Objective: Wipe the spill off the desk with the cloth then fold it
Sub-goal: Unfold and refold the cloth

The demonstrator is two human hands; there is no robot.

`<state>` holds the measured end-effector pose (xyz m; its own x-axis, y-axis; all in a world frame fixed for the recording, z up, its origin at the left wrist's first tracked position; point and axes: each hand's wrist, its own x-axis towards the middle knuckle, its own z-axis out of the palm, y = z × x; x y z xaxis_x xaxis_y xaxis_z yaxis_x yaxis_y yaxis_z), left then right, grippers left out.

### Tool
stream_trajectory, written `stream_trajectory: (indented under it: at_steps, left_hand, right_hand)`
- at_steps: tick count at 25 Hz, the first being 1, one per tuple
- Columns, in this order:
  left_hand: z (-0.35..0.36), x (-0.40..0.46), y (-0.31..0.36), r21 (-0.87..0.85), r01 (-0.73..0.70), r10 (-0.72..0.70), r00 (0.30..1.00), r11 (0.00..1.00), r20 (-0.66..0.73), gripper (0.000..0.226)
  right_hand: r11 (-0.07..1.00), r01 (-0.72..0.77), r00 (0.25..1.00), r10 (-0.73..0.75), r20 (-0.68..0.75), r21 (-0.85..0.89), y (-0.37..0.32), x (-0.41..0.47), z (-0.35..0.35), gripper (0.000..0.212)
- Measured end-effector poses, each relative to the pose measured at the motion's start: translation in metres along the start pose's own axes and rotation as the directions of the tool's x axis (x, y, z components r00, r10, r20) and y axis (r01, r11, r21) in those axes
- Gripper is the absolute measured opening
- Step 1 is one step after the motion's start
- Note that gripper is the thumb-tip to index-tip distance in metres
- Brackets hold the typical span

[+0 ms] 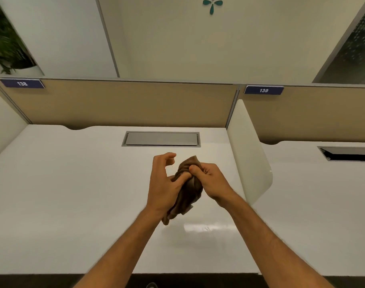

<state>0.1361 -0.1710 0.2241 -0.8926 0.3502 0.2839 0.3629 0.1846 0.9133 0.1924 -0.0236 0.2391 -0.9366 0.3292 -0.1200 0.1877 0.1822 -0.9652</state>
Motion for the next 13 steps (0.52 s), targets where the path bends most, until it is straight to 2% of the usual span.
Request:
stream_trajectory:
  at_steps: [3,4,8,13]
  left_hand:
    - [-0.006,-0.002,-0.017,0.107,0.096,-0.101,0.994,0.99,0.047,0.013]
    - [-0.008,-0.003,-0.022,0.131,0.103,-0.111,0.992,0.986,0.059,0.011]
    - [-0.012,-0.001,-0.036,0.09,0.115,-0.109,0.992,0.989,-0.063,0.016]
    - [-0.043,0.009,-0.066,0.023,0.137,-0.129,0.968,0.99,-0.215,0.032]
  right_hand:
    - [0.998,0.005,1.0,-0.003,-0.031,0.056,0.001,0.009,-0.004,0.028]
    - [0.999,0.006,1.0,-0.005,-0.03,0.036,0.001,0.012,-0.005,0.028]
    - [0.998,0.038,0.999,-0.039,-0.028,-0.053,-0.001,0.025,-0.018,0.028]
    - [0.987,0.128,0.962,-0.146,-0.23,-0.094,-0.005,0.032,-0.077,0.025]
